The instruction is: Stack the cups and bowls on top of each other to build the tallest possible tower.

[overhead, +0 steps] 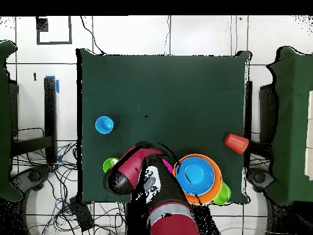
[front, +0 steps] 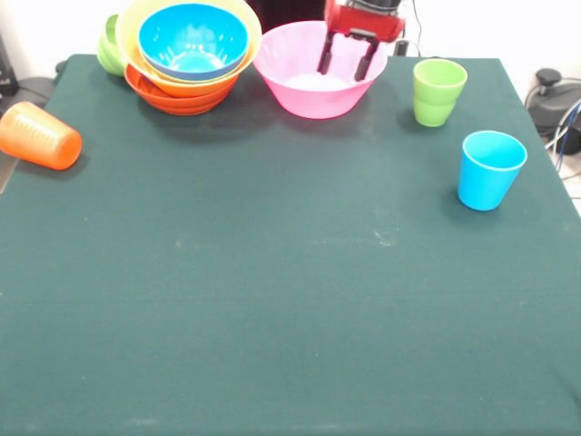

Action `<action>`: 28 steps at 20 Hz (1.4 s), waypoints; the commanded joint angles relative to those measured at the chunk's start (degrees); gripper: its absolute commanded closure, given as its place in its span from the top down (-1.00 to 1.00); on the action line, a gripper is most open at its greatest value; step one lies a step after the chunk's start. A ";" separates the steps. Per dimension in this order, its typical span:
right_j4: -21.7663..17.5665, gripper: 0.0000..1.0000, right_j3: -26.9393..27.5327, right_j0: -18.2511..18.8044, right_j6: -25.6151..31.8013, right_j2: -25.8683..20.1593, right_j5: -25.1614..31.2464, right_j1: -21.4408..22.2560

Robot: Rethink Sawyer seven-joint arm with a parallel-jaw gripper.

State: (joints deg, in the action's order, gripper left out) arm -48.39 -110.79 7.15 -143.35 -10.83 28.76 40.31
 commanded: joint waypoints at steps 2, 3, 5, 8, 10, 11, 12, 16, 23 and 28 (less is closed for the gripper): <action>4.35 1.00 3.52 -1.12 3.48 -2.85 6.72 0.51; 4.47 1.00 3.42 -0.81 3.90 -2.94 6.64 0.55; 4.72 1.00 3.52 -0.55 4.34 -3.00 6.69 0.45; 4.83 1.00 3.53 -0.85 4.30 -2.74 6.72 0.47; 4.62 1.00 3.80 -1.07 4.11 -2.55 6.58 0.12; 4.54 1.00 3.86 -1.02 4.11 -2.54 6.43 -0.01; 4.45 1.00 3.92 -0.96 4.10 -2.54 6.27 -0.14; 4.72 1.00 4.07 -0.54 4.91 -2.89 6.83 -0.06; 5.97 1.00 5.50 -2.59 4.45 -2.76 10.63 0.48; 6.71 1.00 6.06 -3.27 4.05 -2.76 11.83 0.50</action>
State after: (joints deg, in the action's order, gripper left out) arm -43.39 -109.16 5.24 -143.35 -10.90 35.09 41.68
